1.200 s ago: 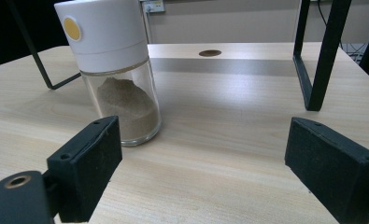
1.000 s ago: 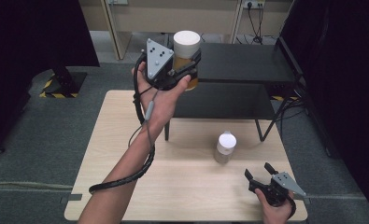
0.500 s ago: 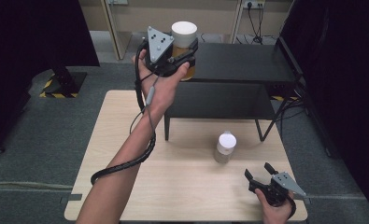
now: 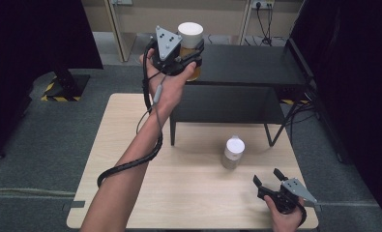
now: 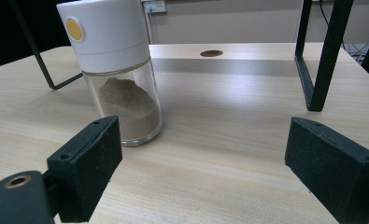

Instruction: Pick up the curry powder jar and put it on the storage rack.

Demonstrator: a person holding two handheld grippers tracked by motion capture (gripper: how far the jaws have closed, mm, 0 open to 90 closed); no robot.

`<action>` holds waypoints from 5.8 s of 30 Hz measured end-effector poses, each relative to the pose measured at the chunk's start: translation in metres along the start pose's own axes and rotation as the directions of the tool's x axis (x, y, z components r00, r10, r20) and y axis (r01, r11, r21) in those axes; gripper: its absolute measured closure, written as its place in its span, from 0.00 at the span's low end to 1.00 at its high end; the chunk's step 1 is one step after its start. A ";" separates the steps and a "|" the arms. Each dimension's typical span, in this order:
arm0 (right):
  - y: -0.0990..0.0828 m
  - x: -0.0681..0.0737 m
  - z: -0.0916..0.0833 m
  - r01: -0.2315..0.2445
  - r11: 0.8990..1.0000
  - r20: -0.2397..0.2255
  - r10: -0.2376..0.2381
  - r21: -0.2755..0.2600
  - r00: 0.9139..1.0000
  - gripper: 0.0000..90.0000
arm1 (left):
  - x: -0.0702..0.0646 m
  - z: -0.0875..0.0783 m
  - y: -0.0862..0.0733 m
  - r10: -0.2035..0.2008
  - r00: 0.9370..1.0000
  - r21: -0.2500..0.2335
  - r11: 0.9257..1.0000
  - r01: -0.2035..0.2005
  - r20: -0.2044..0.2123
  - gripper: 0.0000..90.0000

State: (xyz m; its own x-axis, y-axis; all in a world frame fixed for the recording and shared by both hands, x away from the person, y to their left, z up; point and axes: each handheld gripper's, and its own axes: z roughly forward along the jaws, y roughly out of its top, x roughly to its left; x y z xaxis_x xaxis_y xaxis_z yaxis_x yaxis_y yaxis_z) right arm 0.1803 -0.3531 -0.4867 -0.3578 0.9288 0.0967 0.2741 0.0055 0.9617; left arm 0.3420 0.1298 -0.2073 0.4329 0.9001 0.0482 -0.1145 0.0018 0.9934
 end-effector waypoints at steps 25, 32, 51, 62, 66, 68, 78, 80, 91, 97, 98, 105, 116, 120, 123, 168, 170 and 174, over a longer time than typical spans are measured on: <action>0.000 0.000 0.000 0.002 1.000 -0.004 -0.002 0.003 1.000 0.12 | 0.005 0.008 -0.005 0.005 1.000 0.023 1.000 -0.004 -0.028 0.38; 0.001 0.000 0.000 0.004 1.000 -0.004 -0.004 0.004 1.000 0.12 | 0.006 0.007 -0.006 0.004 1.000 0.023 1.000 -0.004 -0.025 0.38; 0.001 0.000 0.001 0.009 1.000 -0.003 -0.009 0.006 1.000 0.12 | -0.005 -0.009 -0.011 -0.011 0.998 0.009 1.000 0.012 -0.070 0.20; 0.001 0.001 0.001 0.012 1.000 -0.003 -0.012 0.008 1.000 0.12 | -0.010 -0.029 -0.023 -0.005 0.999 -0.028 1.000 0.004 -0.044 0.20; 0.001 0.001 0.001 0.013 1.000 -0.002 -0.013 0.008 1.000 0.12 | -0.010 -0.036 -0.027 0.009 0.999 -0.033 0.999 -0.010 -0.032 0.20; 0.002 0.001 0.001 0.015 1.000 -0.001 -0.015 0.009 1.000 0.12 | -0.010 -0.039 -0.029 0.010 1.000 -0.037 0.999 -0.011 -0.028 0.20; 0.001 0.002 0.001 0.019 1.000 0.001 -0.019 0.009 1.000 0.12 | -0.011 -0.057 -0.046 0.024 1.000 -0.045 0.999 -0.024 0.000 0.20; 0.001 0.002 0.001 0.018 1.000 0.001 -0.018 0.008 1.000 0.12 | -0.012 -0.060 -0.049 0.022 1.000 -0.049 0.999 -0.022 0.006 0.20; 0.001 0.003 0.001 0.021 1.000 0.002 -0.021 0.007 1.000 0.12 | -0.019 -0.079 -0.068 0.041 0.999 -0.077 0.996 -0.038 0.034 0.20; 0.001 0.003 0.001 0.020 1.000 0.002 -0.020 0.008 1.000 0.12 | -0.022 -0.086 -0.081 0.072 0.996 -0.068 0.995 -0.069 0.044 0.20; 0.001 0.002 0.001 0.020 1.000 0.001 -0.020 0.008 1.000 0.12 | -0.023 -0.088 -0.084 0.073 0.996 -0.068 0.995 -0.070 0.044 0.20; 0.002 0.003 0.001 0.019 1.000 0.002 -0.019 0.009 1.000 0.12 | -0.026 -0.100 -0.102 0.052 0.995 -0.058 0.997 -0.047 0.083 0.20; 0.001 0.003 0.001 0.021 1.000 0.003 -0.021 0.008 1.000 0.12 | -0.030 -0.121 -0.137 0.045 0.993 -0.047 0.998 -0.040 0.113 0.20; 0.001 0.003 0.001 0.022 1.000 0.003 -0.022 0.007 1.000 0.12 | -0.030 -0.129 -0.151 0.028 0.993 -0.034 0.999 -0.024 0.115 0.20; 0.001 0.003 0.001 0.020 1.000 0.003 -0.020 0.008 1.000 0.12 | -0.031 -0.135 -0.162 0.022 0.993 -0.025 1.000 -0.019 0.115 0.20; 0.001 0.003 0.001 0.024 1.000 0.001 -0.024 0.008 1.000 0.12 | -0.023 -0.169 -0.292 -0.096 0.989 0.191 0.979 0.074 0.108 0.19; 0.001 0.003 0.001 0.023 1.000 0.000 -0.023 0.009 1.000 0.12 | -0.023 -0.169 -0.294 -0.101 0.989 0.195 0.978 0.078 0.111 0.18; 0.001 0.002 0.001 0.022 1.000 -0.001 -0.022 0.009 1.000 0.12 | -0.023 -0.168 -0.295 -0.104 0.988 0.202 0.976 0.078 0.118 0.18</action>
State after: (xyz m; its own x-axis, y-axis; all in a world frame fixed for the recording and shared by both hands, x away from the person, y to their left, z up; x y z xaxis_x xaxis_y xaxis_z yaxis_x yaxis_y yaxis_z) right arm 0.1810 -0.3504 -0.4854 -0.3650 0.9279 0.0755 0.2738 0.0295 0.9613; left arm 0.2152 0.1817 -0.5194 0.5447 0.8375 -0.0431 0.1029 -0.0158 0.9946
